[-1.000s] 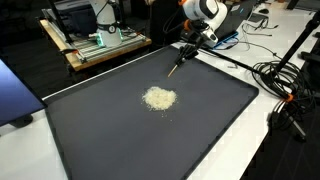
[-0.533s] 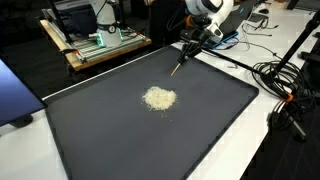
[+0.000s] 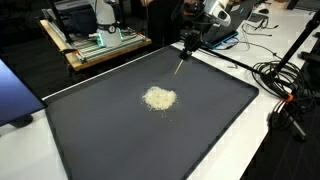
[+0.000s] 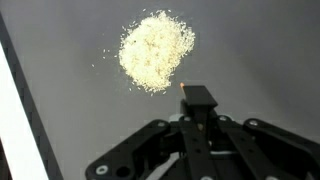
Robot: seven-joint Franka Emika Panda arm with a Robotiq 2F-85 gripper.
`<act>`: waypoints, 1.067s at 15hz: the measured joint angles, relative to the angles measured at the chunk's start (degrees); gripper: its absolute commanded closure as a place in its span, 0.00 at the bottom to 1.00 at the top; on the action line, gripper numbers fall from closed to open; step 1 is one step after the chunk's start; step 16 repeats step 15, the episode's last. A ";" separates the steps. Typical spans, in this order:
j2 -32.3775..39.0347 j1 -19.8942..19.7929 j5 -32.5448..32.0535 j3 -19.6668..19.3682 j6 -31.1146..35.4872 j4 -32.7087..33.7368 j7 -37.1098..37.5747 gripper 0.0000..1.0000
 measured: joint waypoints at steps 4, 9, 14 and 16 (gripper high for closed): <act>-5.45 -4.76 6.56 -1.11 6.37 -3.51 -5.38 0.97; -11.33 -10.15 18.15 -2.66 12.10 -7.49 -16.95 0.97; -16.27 -14.19 29.84 -4.96 12.80 -9.81 -29.72 0.97; -17.14 -14.68 31.74 -5.66 12.80 -10.16 -31.92 0.97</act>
